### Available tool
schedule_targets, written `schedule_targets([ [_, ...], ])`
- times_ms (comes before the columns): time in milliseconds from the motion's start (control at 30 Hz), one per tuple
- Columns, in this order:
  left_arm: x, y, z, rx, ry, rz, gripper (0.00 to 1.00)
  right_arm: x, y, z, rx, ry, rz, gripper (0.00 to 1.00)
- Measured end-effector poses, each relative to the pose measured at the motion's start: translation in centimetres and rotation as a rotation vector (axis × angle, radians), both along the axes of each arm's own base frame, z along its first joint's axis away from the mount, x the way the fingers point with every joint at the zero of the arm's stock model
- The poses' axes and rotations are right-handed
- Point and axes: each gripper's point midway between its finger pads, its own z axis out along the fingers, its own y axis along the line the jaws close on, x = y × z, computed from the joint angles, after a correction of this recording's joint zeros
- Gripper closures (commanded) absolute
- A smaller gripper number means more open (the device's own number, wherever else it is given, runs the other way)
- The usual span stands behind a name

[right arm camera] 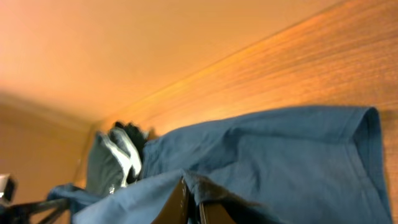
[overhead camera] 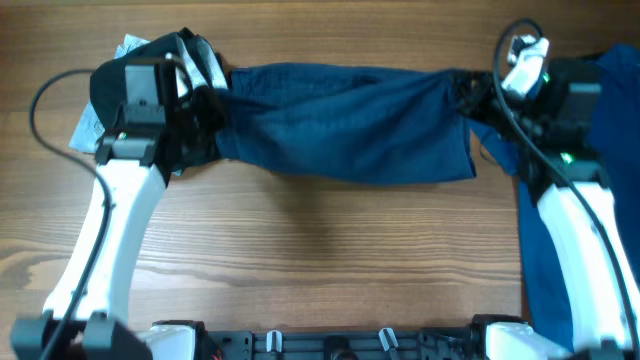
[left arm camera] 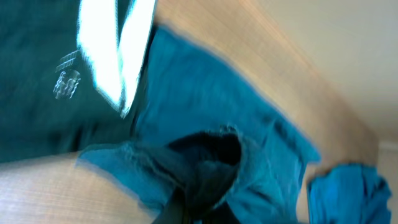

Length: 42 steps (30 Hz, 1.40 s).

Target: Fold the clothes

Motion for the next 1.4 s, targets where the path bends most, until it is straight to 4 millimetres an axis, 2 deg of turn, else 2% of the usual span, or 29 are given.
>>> schedule_targets([
  [67,3.2,-0.2,-0.4,0.0,-0.082,-0.004,0.96,2.2,-0.3,-2.5,0.01,0.027,-0.019,0.96],
  [100,4.3,-0.2,-0.9,-0.001,-0.1,-0.005,0.95,3.9,-0.5,-4.8,0.017,0.05,-0.028,0.96],
  [133,5.5,-0.3,-1.7,-0.001,-0.118,-0.004,0.9,4.1,-0.5,-5.1,0.021,0.055,-0.032,0.96],
  [167,6.3,-0.3,-2.1,-0.002,-0.134,-0.004,0.79,4.7,-0.5,-6.9,0.027,0.086,-0.037,0.96],
  [200,7.2,-0.4,-2.0,-0.004,-0.165,-0.004,0.63,5.2,-0.6,-7.6,0.029,0.085,-0.039,0.96],
  [267,8.9,-0.6,-3.6,-0.011,-0.185,0.001,0.24,6.5,-0.9,-9.2,0.026,0.079,-0.053,0.59],
  [300,9.3,-0.6,-4.9,-0.013,-0.165,0.003,0.16,6.9,-1.2,-9.9,0.023,0.081,-0.063,0.5],
  [367,9.3,-0.5,-7.0,-0.013,-0.12,0.009,0.05,7.3,-2.2,-10.4,0.008,0.073,-0.08,0.46],
  [400,9.0,-0.4,-8.1,-0.008,-0.086,0.009,0.03,7.3,-2.9,-10.5,-0.005,0.072,-0.087,0.44],
  [500,7.4,0.6,-9.7,0.005,0.013,0.017,0.02,6.4,-6.4,-11.5,-0.007,0.126,-0.123,0.43],
  [567,6.0,1.9,-10.5,0.012,0.088,0.034,0.06,4.6,-8.6,-13.0,0.029,0.223,-0.134,0.43],
  [633,3.9,2.9,-10.8,0.014,0.173,0.037,0.1,2.6,-9.4,-14.3,0.062,0.312,-0.122,0.41],
  [700,2.3,3.2,-10.4,0.011,0.222,0.022,0.11,0.2,-8.4,-15.8,0.07,0.418,-0.068,0.38],
  [800,-0.5,2.2,-10.6,0.006,0.316,-0.029,0.18,-2.1,-6.3,-17.7,0.003,0.527,-0.01,0.35],
  [967,-3.2,0.3,-11.6,0.049,0.414,-0.119,0.27,-2.4,-4.8,-20.0,-0.159,0.551,0.004,0.36],
  [1000,-3.5,0.0,-11.8,0.074,0.422,-0.132,0.28,-1.9,-4.7,-20.6,-0.183,0.545,0.002,0.48],
  [1033,-3.6,-0.2,-12.0,0.083,0.427,-0.137,0.29,-1.8,-4.6,-21.2,-0.19,0.549,0.004,0.67],
  [1067,-3.6,-0.3,-12.3,0.1,0.433,-0.141,0.3,-1.5,-4.4,-22.0,-0.201,0.552,0.005,0.8],
  [1100,-3.5,-0.3,-12.7,0.113,0.436,-0.144,0.3,-1.4,-4.3,-23.0,-0.213,0.562,0.012,0.89],
  [1133,-3.3,-0.3,-13.3,0.128,0.44,-0.144,0.3,-1.6,-4.0,-24.3,-0.215,0.591,0.019,0.92],
  [1167,-3.3,-0.2,-13.7,0.135,0.449,-0.143,0.31,-1.5,-3.7,-24.7,-0.209,0.594,0.027,0.96],
  [1333,-3.5,0.5,-17.3,0.177,0.524,-0.132,0.35,-1.6,-4.1,-25.0,-0.225,0.606,0.021,0.96],
  [1400,-3.1,0.6,-18.2,0.185,0.528,-0.128,0.57,-1.7,-4.3,-25.0,-0.223,0.615,0.015,0.96],
])
